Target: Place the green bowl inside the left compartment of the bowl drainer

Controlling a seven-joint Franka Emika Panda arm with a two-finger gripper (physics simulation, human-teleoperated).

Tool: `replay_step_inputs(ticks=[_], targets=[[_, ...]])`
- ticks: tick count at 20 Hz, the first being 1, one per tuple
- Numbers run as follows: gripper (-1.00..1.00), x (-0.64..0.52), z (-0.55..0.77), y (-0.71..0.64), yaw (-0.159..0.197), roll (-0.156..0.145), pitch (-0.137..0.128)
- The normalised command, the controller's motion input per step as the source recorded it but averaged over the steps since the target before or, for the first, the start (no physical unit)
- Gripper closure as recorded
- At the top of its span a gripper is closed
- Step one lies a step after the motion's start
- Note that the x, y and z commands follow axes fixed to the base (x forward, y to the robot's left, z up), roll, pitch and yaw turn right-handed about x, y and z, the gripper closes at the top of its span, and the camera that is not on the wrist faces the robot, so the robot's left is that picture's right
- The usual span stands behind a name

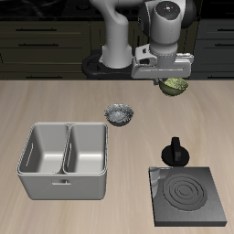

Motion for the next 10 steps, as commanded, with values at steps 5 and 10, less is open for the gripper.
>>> replay_step_inputs(ticks=[5,10], targets=[[1.0,-0.12,0.58,-0.11,-0.017,-0.005,-0.105],[1.0,-0.04,0.14,-0.06,-0.006,0.006,-0.018]])
